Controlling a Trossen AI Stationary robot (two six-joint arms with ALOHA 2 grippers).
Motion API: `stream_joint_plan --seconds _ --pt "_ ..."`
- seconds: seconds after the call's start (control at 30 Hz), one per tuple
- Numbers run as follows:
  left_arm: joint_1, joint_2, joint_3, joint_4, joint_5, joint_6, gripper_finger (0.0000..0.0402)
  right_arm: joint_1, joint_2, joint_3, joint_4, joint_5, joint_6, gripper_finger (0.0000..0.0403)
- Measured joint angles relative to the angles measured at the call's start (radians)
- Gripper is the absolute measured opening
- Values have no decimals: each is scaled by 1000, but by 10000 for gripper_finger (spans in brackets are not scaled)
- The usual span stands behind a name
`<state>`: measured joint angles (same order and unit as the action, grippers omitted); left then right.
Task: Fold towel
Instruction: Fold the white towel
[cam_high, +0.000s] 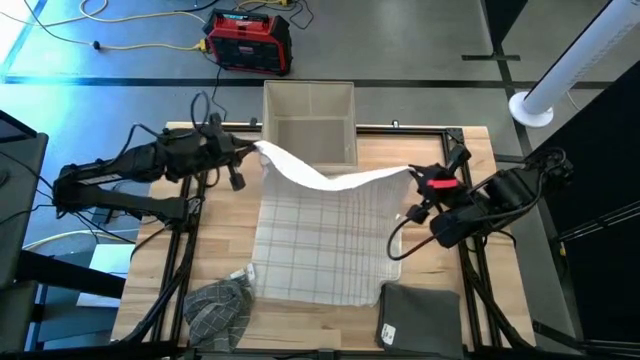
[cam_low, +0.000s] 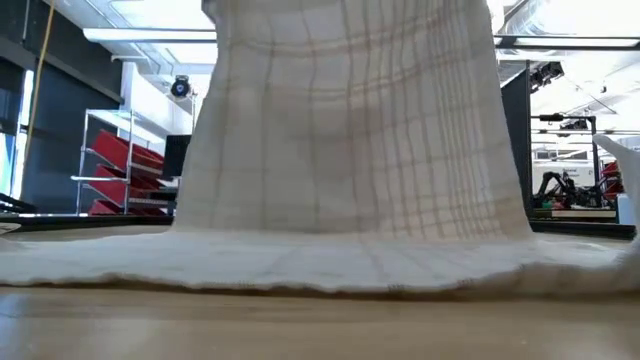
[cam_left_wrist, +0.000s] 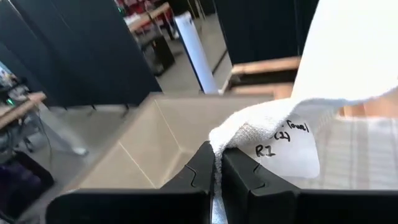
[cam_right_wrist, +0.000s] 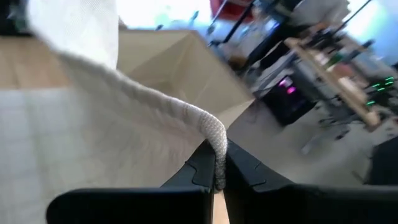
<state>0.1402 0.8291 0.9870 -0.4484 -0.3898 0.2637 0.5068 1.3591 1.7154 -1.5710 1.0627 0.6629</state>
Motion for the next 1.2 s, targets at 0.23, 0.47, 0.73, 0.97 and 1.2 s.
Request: stream_joint_plan --seconds 0.23,0.47,0.73,0.97,1.2 --pt "11 0 -100 -29 141 -122 2 32 -154 -254 53 -228 201 1" --pt "10 -3 -125 -240 348 -273 2 65 -235 -515 375 -502 238 1" --pt "-56 -4 -191 -341 517 -416 2 66 -217 -722 781 -761 231 1" --pt "-194 -4 -375 -100 617 -623 2 70 -128 -885 1094 -956 294 1" --pt "-367 -3 -484 97 641 -807 2 112 -10 -886 1132 -1137 308 1"
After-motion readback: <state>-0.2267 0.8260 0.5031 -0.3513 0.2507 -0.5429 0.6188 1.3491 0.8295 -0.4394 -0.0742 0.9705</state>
